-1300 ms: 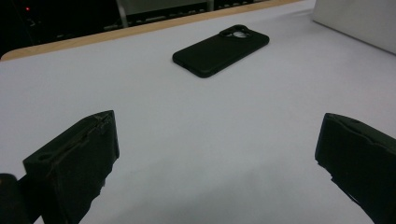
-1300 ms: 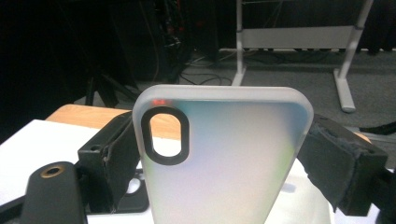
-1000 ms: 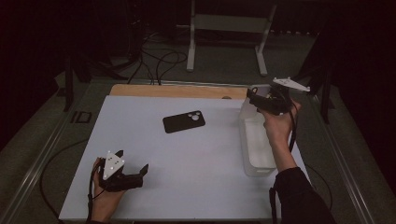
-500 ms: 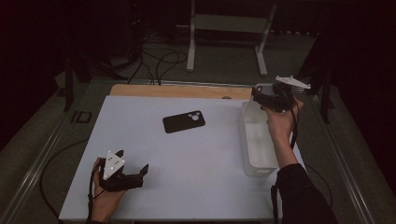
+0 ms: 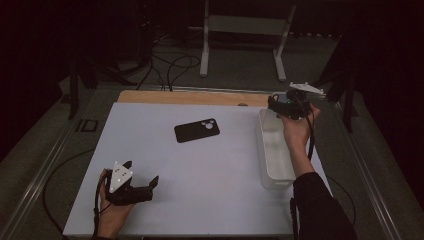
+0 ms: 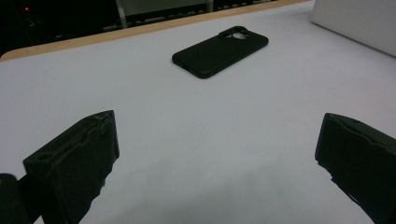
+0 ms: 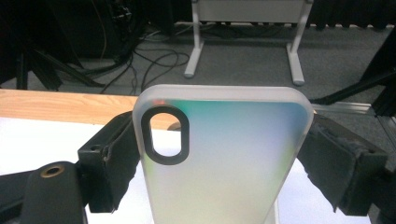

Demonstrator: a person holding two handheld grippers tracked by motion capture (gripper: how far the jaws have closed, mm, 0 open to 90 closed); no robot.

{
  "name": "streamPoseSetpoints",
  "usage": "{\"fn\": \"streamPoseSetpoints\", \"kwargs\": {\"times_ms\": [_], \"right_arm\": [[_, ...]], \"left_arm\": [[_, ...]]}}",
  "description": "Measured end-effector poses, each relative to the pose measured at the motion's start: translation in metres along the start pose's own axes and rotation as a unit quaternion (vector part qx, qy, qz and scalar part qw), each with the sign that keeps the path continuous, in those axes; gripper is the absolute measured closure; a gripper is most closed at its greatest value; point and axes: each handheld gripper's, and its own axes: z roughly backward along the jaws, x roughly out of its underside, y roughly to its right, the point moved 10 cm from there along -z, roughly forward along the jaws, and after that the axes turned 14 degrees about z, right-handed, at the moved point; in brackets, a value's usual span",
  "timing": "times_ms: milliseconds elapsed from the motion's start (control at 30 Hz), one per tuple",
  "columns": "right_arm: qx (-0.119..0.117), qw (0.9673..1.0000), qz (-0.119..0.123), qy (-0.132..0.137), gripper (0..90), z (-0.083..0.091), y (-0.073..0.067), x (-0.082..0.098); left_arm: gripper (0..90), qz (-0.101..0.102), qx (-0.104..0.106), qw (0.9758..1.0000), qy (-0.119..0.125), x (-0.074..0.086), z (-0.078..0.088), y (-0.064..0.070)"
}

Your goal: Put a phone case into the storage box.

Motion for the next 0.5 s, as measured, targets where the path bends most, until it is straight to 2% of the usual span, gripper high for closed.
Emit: {"fn": "streamPoseSetpoints", "kwargs": {"times_ms": [500], "right_arm": [[0.01, 0.9987, -0.007, -0.05, 16.8, -0.029, -0.001, 0.03]], "left_arm": [[0.0, 0.002, 0.001, 1.0, 0.0, 0.0, 0.0, 0.0]]}}
